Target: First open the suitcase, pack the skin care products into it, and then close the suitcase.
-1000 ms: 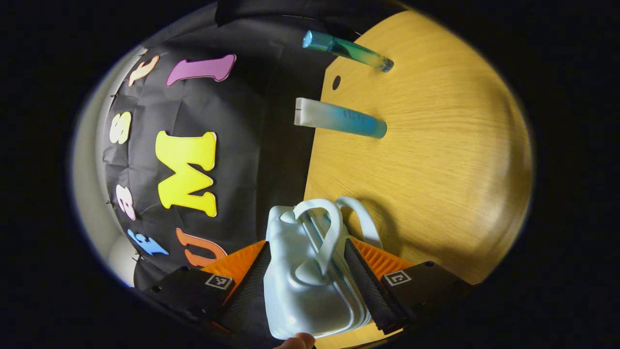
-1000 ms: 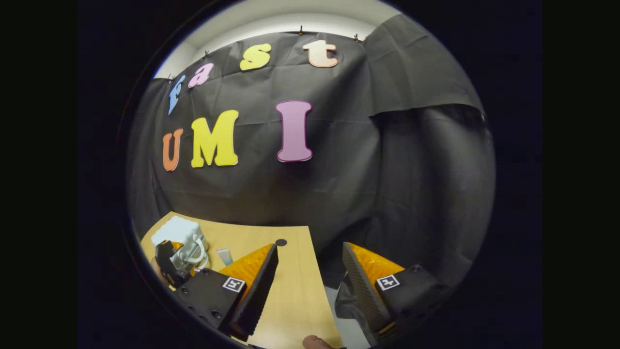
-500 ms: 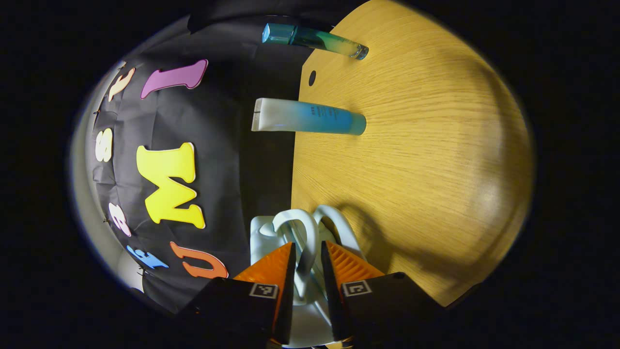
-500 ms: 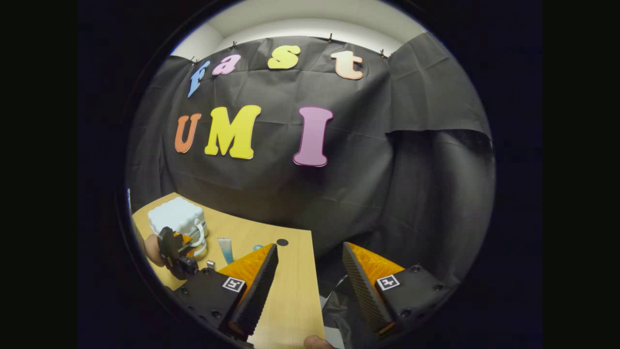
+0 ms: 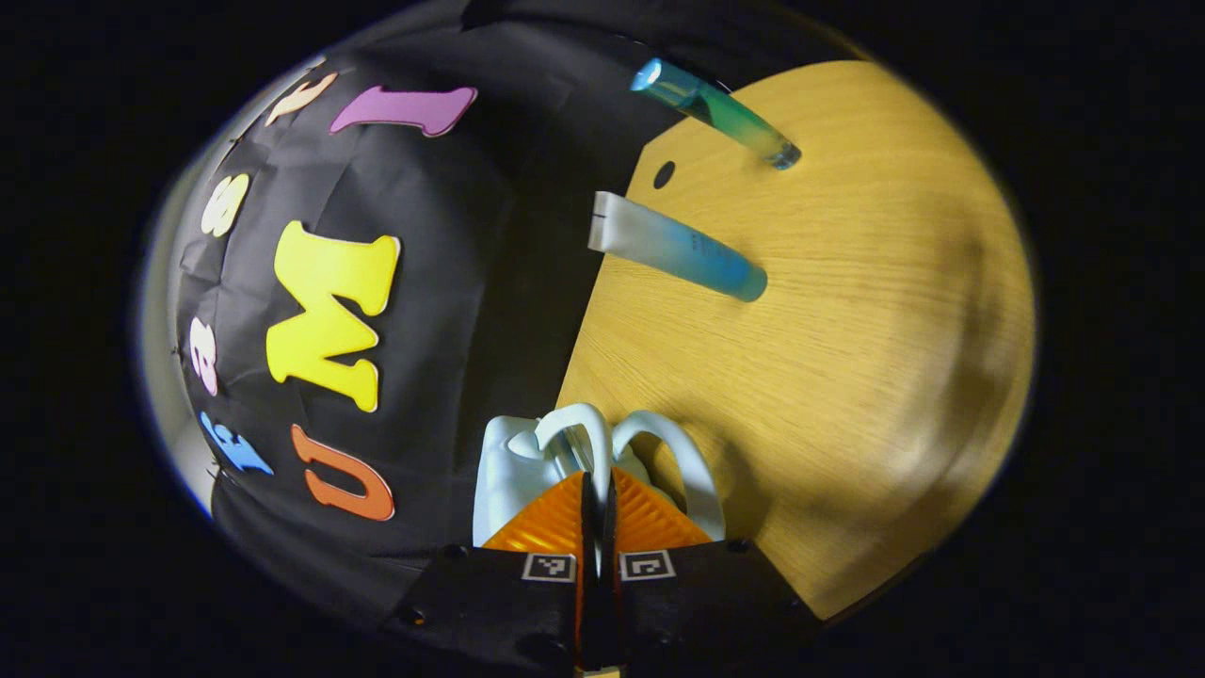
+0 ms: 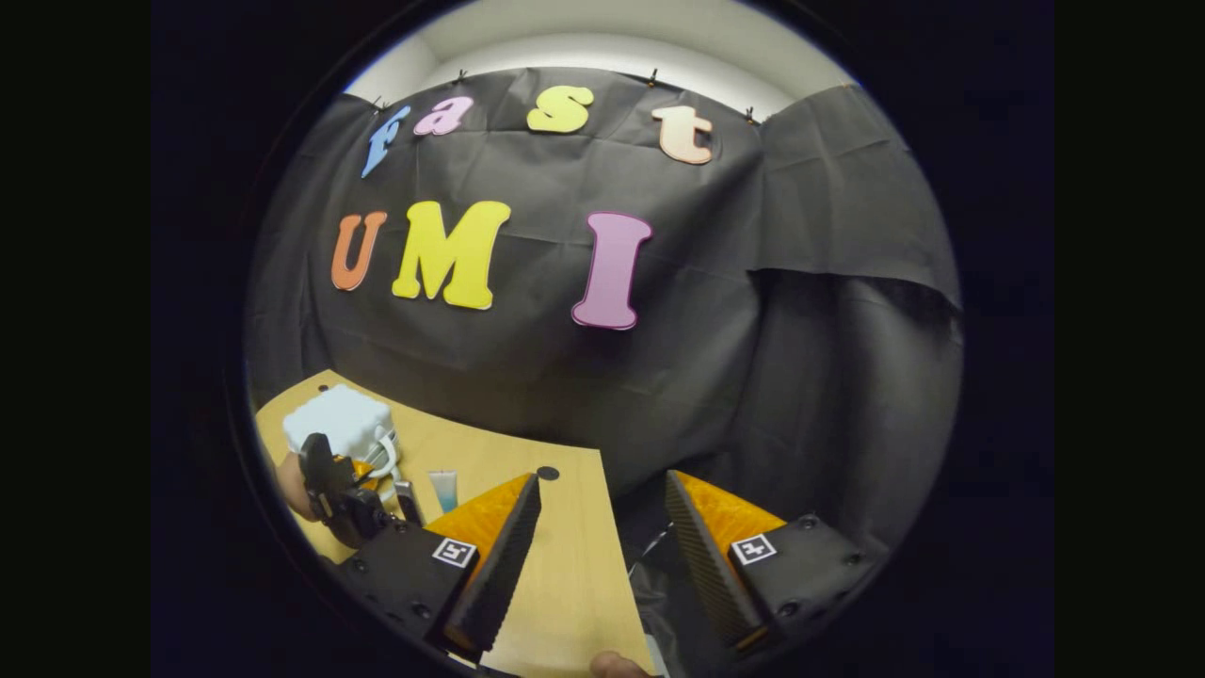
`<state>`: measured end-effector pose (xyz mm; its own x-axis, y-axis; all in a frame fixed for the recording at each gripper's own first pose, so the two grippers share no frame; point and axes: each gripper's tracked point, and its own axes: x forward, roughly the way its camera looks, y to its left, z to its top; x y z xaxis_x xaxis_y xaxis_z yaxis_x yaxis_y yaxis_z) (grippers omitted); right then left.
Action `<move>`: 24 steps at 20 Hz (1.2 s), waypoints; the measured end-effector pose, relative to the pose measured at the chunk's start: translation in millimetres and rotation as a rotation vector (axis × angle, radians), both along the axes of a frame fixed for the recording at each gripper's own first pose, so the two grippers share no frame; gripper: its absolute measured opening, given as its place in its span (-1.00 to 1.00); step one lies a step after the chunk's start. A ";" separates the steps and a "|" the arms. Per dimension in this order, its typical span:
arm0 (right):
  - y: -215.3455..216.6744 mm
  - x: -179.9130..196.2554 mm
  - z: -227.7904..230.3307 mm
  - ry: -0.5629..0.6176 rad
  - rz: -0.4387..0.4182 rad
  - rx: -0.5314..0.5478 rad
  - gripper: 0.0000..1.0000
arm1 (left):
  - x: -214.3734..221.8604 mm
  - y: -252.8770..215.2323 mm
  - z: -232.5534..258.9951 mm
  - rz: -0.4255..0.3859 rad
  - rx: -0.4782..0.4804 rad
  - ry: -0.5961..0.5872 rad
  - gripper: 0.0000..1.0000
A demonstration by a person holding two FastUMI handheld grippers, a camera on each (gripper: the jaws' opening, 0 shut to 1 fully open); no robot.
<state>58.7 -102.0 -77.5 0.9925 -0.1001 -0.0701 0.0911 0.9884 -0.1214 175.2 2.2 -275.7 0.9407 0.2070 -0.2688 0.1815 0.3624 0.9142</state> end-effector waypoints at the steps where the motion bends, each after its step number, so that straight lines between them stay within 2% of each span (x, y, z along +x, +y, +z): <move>1: 6.6 -1.3 2.5 0.000 -0.006 0.009 0.59 | -0.4 -3.3 10.4 -0.018 -0.043 -0.018 -0.94; 6: 34.1 -5.0 18.3 -0.028 -0.044 0.028 0.58 | -10.8 7.7 63.9 0.000 -0.306 -0.046 -0.94; 11: 73.0 -7.6 29.2 -0.050 -0.052 0.025 0.59 | -29.2 49.6 130.1 0.007 -0.456 -0.122 -0.94; 15: 115.3 -3.8 36.7 -0.053 -0.044 0.036 0.59 | -50.5 101.3 179.1 0.018 -0.512 -0.201 -0.95; 20: 190.0 4.1 48.2 -0.070 0.025 0.012 0.59 | -65.7 175.3 205.5 0.025 -0.542 -0.297 -0.96; 24: 243.2 6.0 50.5 -0.042 0.055 0.027 0.60 | -71.4 229.8 214.5 0.064 -0.709 -0.353 -0.94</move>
<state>64.7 141.2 -27.0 0.9986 -0.0441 -0.0307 0.0411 0.9949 -0.0919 103.8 232.0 -61.1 0.9869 0.1549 -0.0454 -0.1169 0.8796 0.4611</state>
